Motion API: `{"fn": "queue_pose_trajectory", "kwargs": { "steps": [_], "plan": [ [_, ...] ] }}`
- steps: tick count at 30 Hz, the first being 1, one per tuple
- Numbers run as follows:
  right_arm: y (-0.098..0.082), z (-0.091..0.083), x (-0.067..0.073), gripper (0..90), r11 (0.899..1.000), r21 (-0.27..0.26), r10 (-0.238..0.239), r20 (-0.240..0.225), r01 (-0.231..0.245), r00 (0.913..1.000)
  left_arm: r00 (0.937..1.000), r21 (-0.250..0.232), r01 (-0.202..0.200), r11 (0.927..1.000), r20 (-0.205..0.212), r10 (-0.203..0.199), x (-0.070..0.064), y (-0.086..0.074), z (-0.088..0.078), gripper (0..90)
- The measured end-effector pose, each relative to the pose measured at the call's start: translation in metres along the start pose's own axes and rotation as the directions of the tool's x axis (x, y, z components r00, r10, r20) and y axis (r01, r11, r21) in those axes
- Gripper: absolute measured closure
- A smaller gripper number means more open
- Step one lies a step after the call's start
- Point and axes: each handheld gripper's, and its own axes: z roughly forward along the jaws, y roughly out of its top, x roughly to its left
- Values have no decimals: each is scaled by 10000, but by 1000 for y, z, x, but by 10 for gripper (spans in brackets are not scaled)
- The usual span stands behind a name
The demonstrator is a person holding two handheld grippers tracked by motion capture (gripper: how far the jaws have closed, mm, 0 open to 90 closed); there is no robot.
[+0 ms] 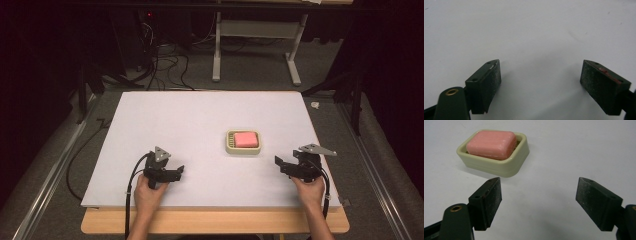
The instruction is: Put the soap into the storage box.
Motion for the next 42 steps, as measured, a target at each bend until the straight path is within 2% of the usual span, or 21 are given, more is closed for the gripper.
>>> {"fn": "queue_pose_trajectory", "kwargs": {
  "steps": [42],
  "plan": [
    [-20,20,6,234,9933,1054,-524,362,483,9980,10000,0,6,10000,-1,-6,0,0,0,175]
  ]
}}
